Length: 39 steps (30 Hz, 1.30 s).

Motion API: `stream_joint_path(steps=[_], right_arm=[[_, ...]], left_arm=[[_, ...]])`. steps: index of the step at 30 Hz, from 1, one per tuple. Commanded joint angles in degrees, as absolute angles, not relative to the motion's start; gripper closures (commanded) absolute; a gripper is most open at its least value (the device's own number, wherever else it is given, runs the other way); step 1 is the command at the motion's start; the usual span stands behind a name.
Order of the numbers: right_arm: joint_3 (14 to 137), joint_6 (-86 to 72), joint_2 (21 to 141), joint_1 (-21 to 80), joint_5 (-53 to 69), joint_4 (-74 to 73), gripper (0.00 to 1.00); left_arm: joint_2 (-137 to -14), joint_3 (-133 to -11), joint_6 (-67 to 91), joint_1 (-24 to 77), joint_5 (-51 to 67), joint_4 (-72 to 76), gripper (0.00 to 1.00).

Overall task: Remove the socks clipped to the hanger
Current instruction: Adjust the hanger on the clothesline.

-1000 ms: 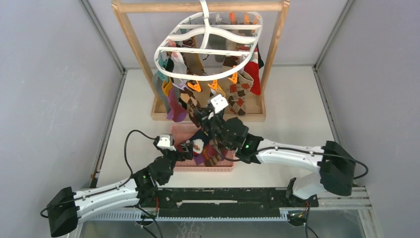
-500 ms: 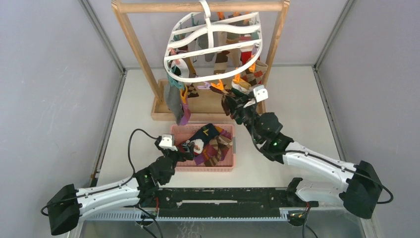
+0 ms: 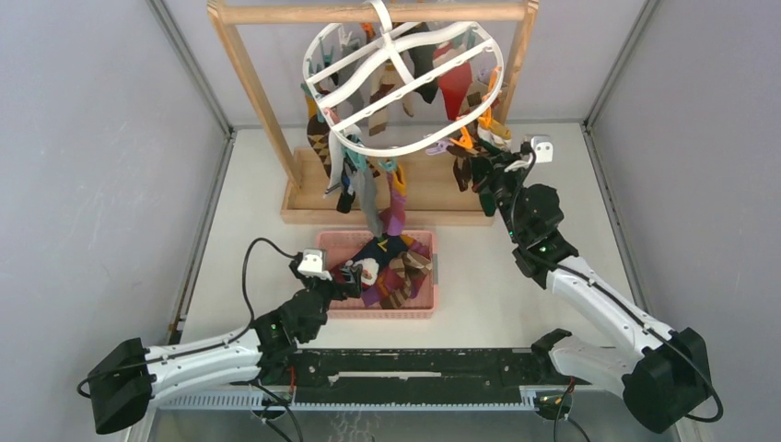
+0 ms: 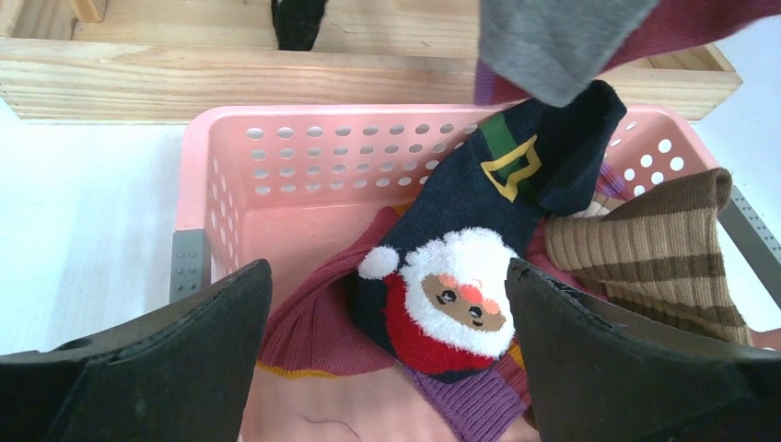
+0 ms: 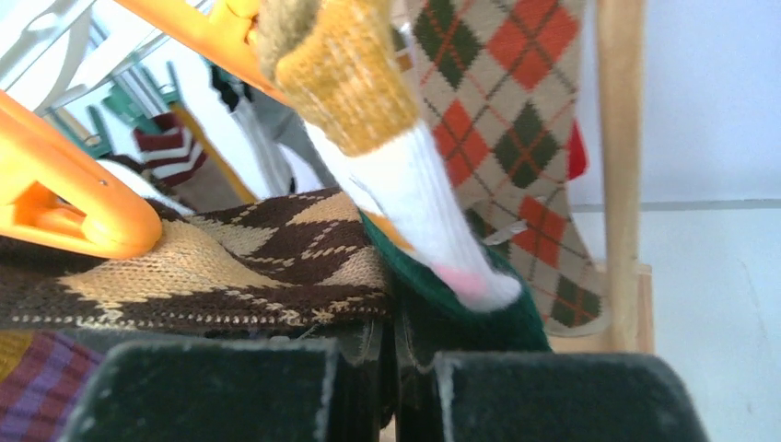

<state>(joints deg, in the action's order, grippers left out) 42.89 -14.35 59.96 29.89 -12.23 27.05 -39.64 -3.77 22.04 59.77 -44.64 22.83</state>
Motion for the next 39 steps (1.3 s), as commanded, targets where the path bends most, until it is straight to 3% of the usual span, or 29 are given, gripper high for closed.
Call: stream_joint_path(steps=[1, 15, 17, 20, 23, 33, 39], right_arm=[[43.84, -19.75, 59.67, 24.55, -6.3, 27.77, 0.95], [46.14, -22.96, 63.54, 18.02, 0.66, 25.89, 0.91], [46.14, -22.87, 63.45, 18.05, 1.46, 25.23, 0.83], [45.23, -22.85, 62.44, 18.04, 1.95, 24.35, 0.64], [43.12, -23.09, 60.24, 18.21, 1.8, 23.72, 0.55], [32.72, -22.57, 50.96, 21.26, 0.57, 17.7, 0.48], [27.15, -20.15, 43.52, 29.05, -6.15, 12.55, 0.45]], left_arm=[[-40.08, -6.24, 22.27, 60.07, -44.24, 24.82, 0.0], [-41.55, -6.72, 22.15, 60.14, -44.56, 25.4, 0.0], [-41.86, -6.83, 22.23, 60.18, -44.46, 25.53, 0.0], [-42.3, -6.86, 22.34, 60.27, -44.46, 25.73, 0.0], [-42.78, -6.94, 22.4, 60.38, -44.47, 26.04, 0.0], [-45.19, -7.34, 22.39, 60.56, -44.37, 27.43, 0.0], [-46.38, -7.82, 22.17, 60.56, -44.23, 28.06, 0.0]])
